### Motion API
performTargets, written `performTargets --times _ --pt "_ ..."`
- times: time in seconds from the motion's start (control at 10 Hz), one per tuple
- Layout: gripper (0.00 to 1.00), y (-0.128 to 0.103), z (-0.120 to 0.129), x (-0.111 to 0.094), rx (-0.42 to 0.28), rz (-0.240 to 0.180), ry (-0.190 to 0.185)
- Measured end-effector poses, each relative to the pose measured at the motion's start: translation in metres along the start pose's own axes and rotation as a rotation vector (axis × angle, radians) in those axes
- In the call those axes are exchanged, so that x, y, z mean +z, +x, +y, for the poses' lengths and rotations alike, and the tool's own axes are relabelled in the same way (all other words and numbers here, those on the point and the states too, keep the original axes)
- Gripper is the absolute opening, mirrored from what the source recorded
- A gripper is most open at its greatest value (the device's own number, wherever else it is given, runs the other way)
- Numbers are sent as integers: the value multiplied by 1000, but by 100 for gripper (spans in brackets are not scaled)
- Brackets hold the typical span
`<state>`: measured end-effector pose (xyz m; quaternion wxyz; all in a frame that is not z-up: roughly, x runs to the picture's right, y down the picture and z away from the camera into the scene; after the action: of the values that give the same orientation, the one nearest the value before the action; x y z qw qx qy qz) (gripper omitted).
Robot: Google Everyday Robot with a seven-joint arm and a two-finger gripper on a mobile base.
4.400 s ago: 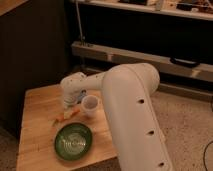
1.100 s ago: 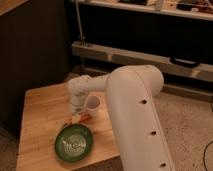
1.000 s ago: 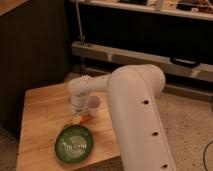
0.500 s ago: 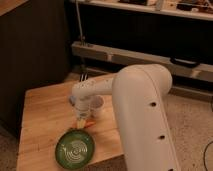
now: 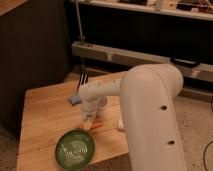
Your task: Drag the pepper across the table
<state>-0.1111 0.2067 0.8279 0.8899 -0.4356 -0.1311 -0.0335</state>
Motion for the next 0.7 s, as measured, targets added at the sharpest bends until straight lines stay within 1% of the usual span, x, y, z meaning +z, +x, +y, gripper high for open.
performTargets --times 0.3,0.5,0.7 --pt "27 17 7 1 50 -25 0" --pt "27 28 10 0 75 -40 8" --pt "27 36 13 -3 85 -40 13"
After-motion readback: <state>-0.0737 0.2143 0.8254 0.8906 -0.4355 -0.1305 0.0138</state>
